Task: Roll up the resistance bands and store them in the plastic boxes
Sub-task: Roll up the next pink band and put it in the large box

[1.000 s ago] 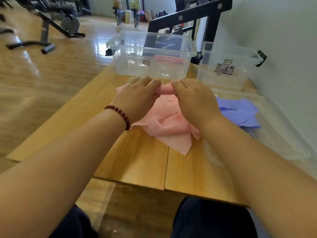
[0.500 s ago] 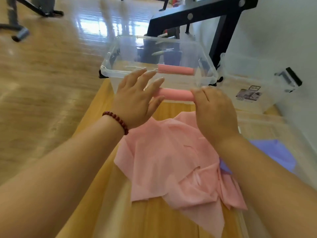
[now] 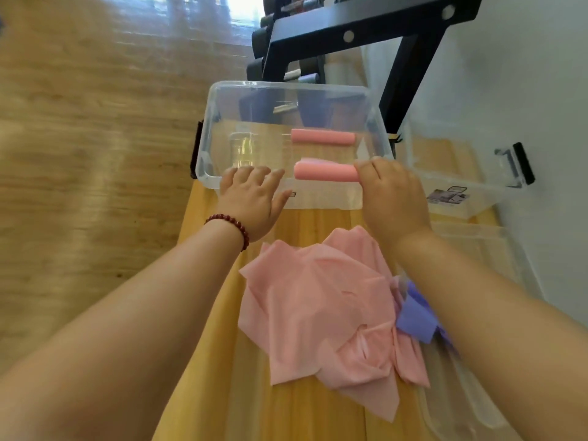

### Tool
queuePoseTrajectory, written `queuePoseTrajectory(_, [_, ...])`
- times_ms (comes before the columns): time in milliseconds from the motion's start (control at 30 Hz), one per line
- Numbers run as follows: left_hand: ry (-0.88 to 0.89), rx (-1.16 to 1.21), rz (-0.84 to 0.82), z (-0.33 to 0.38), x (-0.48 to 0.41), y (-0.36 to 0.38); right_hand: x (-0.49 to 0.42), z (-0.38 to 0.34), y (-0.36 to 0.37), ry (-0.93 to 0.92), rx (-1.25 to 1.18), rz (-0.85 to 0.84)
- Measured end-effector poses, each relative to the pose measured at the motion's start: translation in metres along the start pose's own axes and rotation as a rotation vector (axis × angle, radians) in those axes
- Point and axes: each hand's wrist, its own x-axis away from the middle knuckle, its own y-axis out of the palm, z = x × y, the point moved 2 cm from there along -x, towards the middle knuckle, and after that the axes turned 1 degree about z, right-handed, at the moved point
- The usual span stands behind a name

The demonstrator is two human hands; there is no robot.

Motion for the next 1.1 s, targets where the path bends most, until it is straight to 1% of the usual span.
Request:
queuePoseTrajectory(200, [-0.006,0.022,-0.136,-0.005,-0.003,-0.008,-0.023,-0.008,-0.004,0.022,0.024,-0.058])
queuePoseTrajectory(367, [0.016,0.034,-0.174,-0.017,-0.005,-0.019,-0.040,-0.016,-0.008,0.017,0.068,-0.035])
queuePoseTrajectory(567, [0.075,0.027,-0.191,-0.024,-0.018,-0.028,-0.054,-0.016,-0.003,0.024,0.087,-0.114])
queuePoseTrajectory(767, [0.044,0.029,-0.203,-0.024,-0.045,-0.024,-0.077,0.007,0.020,0.062,0.098,-0.267])
queuePoseTrajectory(900, [-0.012,0.054,-0.172,-0.016,-0.066,-0.023,-0.096,0.027,0.038,0.050,0.077,-0.414])
queuePoseTrajectory(1033, [-0.010,0.098,-0.142,-0.005,-0.085,-0.026,-0.108,0.039,0.053,0.061,0.046,-0.470])
queuePoseTrajectory(1100, [-0.020,0.115,-0.164,-0.001,-0.091,-0.026,-0.111,0.041,0.059,0.070,0.024,-0.492])
